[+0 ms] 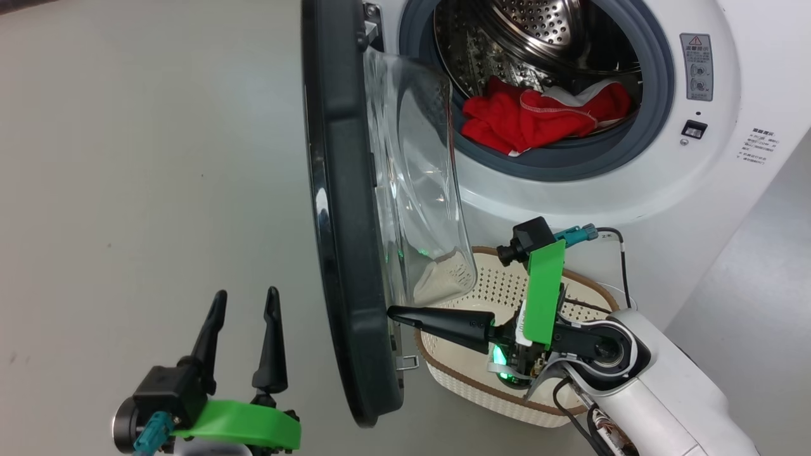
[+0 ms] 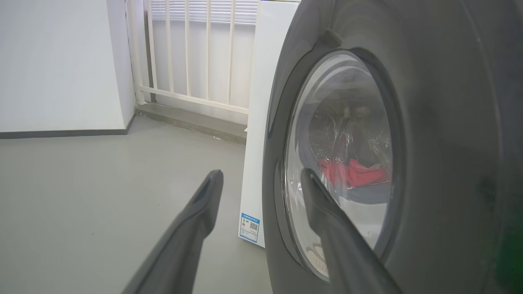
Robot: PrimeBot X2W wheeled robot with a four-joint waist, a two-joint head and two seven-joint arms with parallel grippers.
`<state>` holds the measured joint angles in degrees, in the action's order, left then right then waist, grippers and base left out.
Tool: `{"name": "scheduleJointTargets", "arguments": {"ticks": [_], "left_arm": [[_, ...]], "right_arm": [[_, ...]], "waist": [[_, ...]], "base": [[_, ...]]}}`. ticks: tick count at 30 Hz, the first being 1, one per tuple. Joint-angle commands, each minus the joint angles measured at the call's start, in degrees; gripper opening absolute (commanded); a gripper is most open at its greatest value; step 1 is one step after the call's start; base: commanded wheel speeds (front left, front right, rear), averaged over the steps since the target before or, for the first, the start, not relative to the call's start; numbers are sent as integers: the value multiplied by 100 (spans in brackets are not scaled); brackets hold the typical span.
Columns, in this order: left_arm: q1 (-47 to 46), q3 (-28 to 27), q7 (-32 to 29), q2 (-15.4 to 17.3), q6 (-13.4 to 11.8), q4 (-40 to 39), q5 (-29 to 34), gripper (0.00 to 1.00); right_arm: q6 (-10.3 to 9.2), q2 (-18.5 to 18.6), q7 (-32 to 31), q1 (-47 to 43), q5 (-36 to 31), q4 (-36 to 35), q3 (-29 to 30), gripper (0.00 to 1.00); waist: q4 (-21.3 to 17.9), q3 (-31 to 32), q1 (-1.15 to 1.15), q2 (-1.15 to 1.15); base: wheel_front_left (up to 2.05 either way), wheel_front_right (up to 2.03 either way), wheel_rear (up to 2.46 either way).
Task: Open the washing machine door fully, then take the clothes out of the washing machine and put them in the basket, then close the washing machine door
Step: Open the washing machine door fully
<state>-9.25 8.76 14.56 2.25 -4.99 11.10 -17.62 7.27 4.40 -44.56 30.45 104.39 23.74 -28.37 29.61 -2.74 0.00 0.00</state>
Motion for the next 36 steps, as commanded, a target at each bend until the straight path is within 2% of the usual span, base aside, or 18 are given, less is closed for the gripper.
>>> {"name": "scheduleJointTargets", "arguments": {"ticks": [1,6,7,9,10,11,19,27,30,36], "left_arm": [[-32,-195,44,63,9,-125,21,100],[-25,-199,44,63,6,-135,5,100],[-20,-200,44,63,6,-135,0,100],[-10,-202,44,63,5,-138,-11,100],[-4,-205,44,63,6,-137,-15,100],[12,-211,44,63,10,-130,-19,100],[161,-312,44,94,-26,-149,-28,100],[297,-377,44,105,-80,-187,-10,100],[338,-397,44,118,-74,-191,-1,100],[391,-438,44,136,-78,-233,42,100]], "right_arm": [[22,-152,66,-33,16,-122,-55,0],[22,-118,166,-50,-185,-90,-42,0],[22,-102,209,-58,-247,-105,-29,19],[22,-49,350,-83,-405,-175,24,49],[22,-22,450,-101,-497,-221,62,91],[22,44,666,-153,-699,-321,134,100],[22,416,2062,-510,-2207,-775,-29,100],[22,850,3940,-586,-4090,-612,-556,100],[22,904,4538,-573,-4735,-381,-702,100],[22,757,5389,-589,-5752,49,-671,100]], "waist": [[-4,-2,0,0],[-15,5,0,0],[-19,8,0,0],[-31,15,0,0],[-38,22,0,0],[-53,45,0,0],[-152,156,0,0],[-189,194,0,0],[-202,219,0,0],[-247,249,0,0]], "base": [[0,0,0],[0,0,0],[0,0,0],[0,0,0],[0,0,0],[0,0,0],[0,0,0],[0,0,0],[0,0,0],[0,0,0]]}}
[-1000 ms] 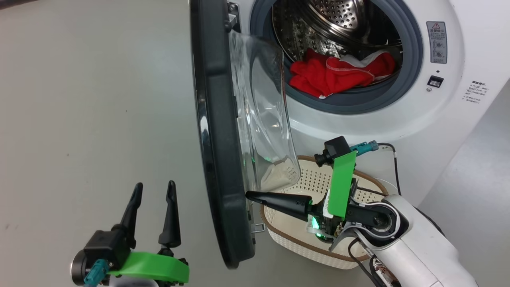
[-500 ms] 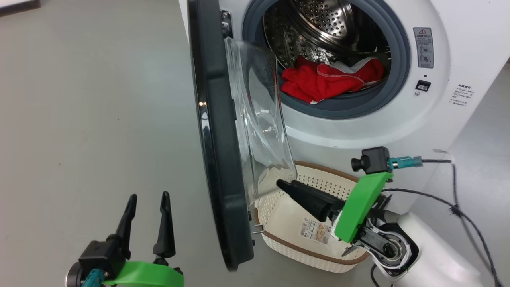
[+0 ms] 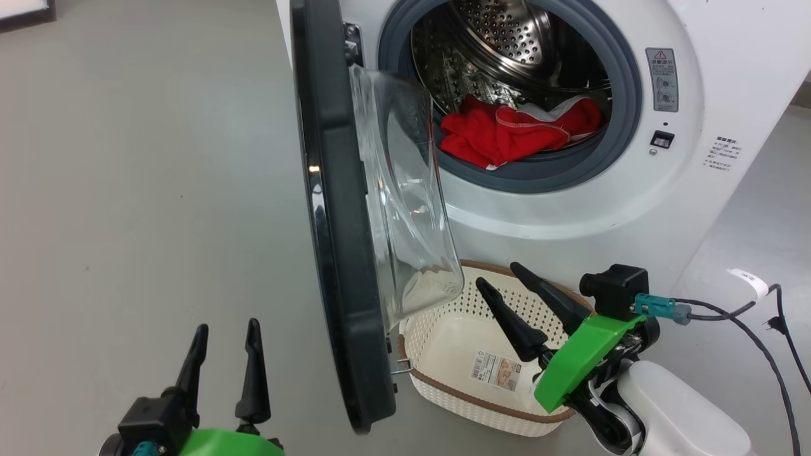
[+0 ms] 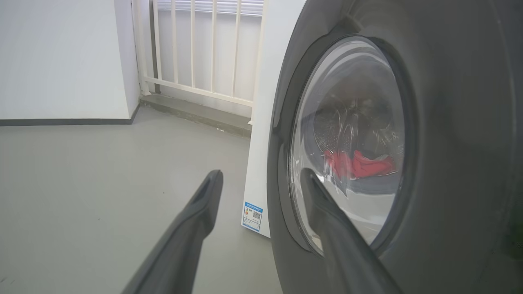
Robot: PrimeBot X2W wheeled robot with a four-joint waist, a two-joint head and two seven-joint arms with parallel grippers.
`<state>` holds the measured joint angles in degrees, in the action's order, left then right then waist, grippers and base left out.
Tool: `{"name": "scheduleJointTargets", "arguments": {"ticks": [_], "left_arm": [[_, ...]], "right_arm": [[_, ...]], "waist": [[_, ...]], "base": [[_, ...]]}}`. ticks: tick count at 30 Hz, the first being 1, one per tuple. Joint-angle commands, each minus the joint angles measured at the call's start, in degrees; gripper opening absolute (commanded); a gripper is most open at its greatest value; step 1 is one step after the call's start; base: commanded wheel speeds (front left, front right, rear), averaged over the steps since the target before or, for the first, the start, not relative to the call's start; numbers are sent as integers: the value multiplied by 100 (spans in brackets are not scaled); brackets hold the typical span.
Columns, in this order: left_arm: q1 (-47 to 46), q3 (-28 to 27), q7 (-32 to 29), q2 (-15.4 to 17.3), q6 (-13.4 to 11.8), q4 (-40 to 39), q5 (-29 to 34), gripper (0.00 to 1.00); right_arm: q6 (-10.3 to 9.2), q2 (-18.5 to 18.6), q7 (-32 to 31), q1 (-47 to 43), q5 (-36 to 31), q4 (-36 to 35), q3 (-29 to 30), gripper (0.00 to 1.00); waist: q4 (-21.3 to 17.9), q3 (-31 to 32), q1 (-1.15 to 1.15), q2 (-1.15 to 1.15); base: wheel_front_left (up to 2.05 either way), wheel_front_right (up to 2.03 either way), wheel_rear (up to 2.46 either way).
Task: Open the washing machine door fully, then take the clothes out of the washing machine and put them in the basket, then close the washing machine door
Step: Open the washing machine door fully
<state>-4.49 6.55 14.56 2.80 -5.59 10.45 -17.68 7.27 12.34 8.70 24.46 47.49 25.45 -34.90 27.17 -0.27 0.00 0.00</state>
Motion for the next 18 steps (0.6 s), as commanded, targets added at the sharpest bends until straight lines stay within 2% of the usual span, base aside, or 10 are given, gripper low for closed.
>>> {"name": "scheduleJointTargets", "arguments": {"ticks": [1,5,7,11,18], "left_arm": [[-82,-218,44,81,-17,-172,62,100],[-53,-201,44,73,-31,-204,109,100],[-28,-193,44,66,-40,-232,121,100],[-6,-197,44,59,-46,-254,130,100],[42,-223,44,49,-36,-274,157,100]], "right_arm": [[22,-71,160,-2,-210,-61,25,100],[22,-207,444,-71,-829,79,287,100],[22,-342,572,-206,-1180,47,596,100],[22,-445,618,-392,-1555,-9,930,100],[22,-761,628,-866,-2485,-469,1631,100]], "waist": [[-6,6,0,0],[-10,23,0,0],[1,42,0,0],[17,79,0,0],[7,119,0,0]], "base": [[0,0,0],[0,0,0],[0,0,0],[0,0,0],[0,0,0]]}}
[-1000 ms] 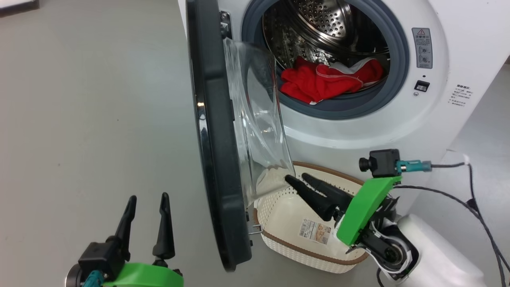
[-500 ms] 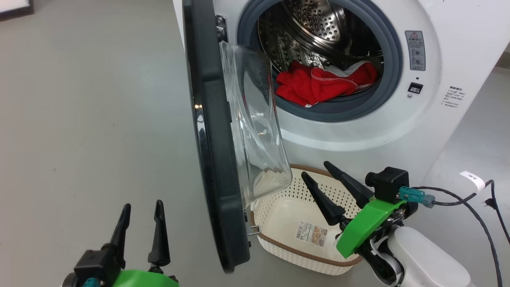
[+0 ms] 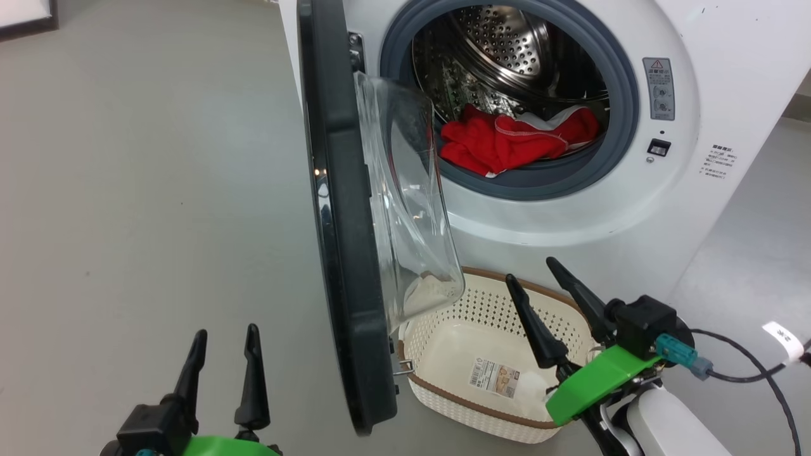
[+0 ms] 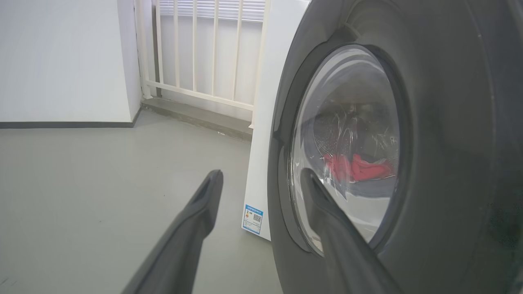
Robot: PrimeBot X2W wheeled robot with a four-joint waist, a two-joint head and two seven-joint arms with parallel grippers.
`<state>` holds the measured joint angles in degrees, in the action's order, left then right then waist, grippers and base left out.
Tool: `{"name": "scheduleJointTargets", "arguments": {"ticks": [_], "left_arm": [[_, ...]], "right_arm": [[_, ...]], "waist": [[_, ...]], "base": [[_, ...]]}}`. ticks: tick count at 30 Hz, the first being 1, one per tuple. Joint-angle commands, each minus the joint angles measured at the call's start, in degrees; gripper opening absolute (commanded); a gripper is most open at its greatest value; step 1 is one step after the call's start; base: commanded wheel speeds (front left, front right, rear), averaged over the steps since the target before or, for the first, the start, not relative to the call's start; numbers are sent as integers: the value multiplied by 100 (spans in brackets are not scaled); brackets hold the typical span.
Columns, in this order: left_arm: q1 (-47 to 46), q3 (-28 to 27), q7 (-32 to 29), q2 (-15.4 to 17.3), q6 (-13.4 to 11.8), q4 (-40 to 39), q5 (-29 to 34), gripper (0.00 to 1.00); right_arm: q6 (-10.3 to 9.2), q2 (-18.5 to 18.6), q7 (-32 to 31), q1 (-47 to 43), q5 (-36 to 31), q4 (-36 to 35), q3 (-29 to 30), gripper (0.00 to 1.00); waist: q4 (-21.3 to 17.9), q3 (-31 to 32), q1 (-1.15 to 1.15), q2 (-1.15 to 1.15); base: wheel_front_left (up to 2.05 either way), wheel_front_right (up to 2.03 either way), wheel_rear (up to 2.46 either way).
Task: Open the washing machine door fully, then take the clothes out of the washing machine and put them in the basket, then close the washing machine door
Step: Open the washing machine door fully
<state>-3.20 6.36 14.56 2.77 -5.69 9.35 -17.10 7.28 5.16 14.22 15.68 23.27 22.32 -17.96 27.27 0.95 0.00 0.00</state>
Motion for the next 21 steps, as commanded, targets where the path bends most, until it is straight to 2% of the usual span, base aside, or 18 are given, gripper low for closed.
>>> {"name": "scheduleJointTargets", "arguments": {"ticks": [1,10,21], "left_arm": [[-86,-204,44,50,-25,-161,99,100],[-52,-201,44,37,-15,-138,112,100],[11,-190,44,28,-45,-97,142,100]], "right_arm": [[21,-83,76,-48,-136,-210,15,100],[21,-222,77,-464,-635,-560,384,100],[21,-227,77,-697,-430,-725,264,100]], "waist": [[-9,-7,0,0],[-15,40,0,0],[-28,119,0,0]], "base": [[0,0,0],[0,0,0],[0,0,0]]}}
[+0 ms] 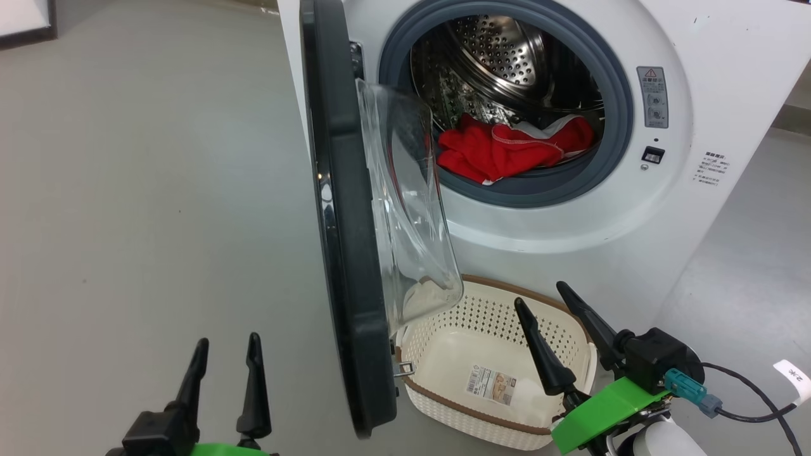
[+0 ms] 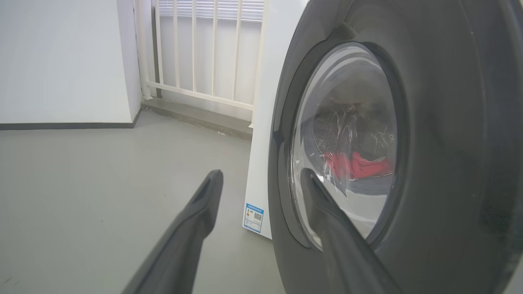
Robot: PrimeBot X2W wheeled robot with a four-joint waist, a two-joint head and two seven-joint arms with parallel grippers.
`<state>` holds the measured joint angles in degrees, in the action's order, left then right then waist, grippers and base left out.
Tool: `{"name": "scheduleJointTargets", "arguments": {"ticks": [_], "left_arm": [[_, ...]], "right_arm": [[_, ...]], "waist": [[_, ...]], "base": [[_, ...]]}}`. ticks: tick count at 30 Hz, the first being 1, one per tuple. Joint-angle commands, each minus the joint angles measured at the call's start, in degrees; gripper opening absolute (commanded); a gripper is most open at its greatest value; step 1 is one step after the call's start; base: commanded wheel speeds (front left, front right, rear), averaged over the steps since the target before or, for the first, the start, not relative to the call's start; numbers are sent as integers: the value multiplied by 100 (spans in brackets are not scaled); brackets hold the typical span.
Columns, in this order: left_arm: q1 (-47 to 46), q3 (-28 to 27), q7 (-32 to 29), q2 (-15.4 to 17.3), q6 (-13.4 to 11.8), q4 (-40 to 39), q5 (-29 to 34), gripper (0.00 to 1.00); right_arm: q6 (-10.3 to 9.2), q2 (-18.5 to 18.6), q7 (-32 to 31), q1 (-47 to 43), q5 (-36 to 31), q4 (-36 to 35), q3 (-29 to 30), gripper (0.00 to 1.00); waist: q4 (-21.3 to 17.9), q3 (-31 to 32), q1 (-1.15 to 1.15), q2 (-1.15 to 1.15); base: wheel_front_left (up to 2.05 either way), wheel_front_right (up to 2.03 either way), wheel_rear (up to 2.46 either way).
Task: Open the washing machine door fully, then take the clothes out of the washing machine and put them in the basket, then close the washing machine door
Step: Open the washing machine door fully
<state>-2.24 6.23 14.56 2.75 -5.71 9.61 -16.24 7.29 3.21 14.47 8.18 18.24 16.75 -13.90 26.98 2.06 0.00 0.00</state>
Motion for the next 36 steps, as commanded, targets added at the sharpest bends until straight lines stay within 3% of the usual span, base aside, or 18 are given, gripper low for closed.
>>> {"name": "scheduleJointTargets", "arguments": {"ticks": [1,2,3,15,30,36], "left_arm": [[-73,-157,44,31,-27,-102,58,87],[-69,-144,44,32,-19,-88,56,15],[-69,-129,44,35,-10,-74,57,0],[-380,-27,39,80,50,-228,67,0],[-1338,476,-304,284,39,-1712,690,0],[-1543,851,-461,214,75,-2162,790,0]], "right_arm": [[20,-33,52,47,90,-171,-149,100],[20,-33,52,43,100,-172,-155,100],[20,-33,52,41,107,-172,-161,100],[20,-33,52,61,113,-104,-206,100],[20,-33,52,74,-22,-64,-202,100],[20,-33,52,101,-52,-54,-229,100]], "waist": [[2,14,0,0],[3,18,0,0],[3,18,0,0],[31,13,0,0],[-23,60,0,0],[-91,50,0,0]], "base": [[0,0,0],[0,0,0],[0,0,0],[0,0,0],[0,0,0],[0,0,0]]}}
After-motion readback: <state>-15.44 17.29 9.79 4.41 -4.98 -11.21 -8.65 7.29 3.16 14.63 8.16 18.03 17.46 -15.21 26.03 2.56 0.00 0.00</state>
